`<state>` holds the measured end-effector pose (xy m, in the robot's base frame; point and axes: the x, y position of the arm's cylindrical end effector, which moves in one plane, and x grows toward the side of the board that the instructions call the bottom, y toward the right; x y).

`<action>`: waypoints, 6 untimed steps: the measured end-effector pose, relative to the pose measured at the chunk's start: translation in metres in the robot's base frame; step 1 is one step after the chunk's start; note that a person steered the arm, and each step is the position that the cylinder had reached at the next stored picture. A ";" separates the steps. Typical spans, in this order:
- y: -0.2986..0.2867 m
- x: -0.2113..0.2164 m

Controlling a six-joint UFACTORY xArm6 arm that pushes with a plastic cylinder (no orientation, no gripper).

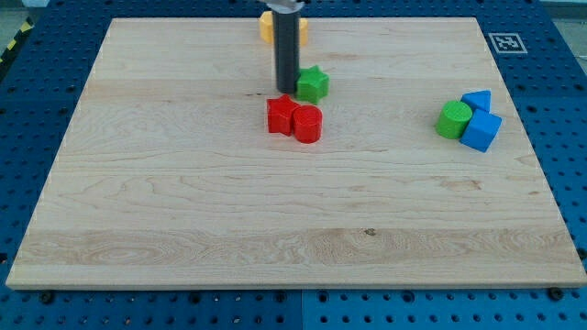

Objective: Push the green star towards the green circle

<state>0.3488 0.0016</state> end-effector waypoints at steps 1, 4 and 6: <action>0.058 0.000; 0.112 -0.026; 0.143 -0.018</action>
<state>0.3313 0.1442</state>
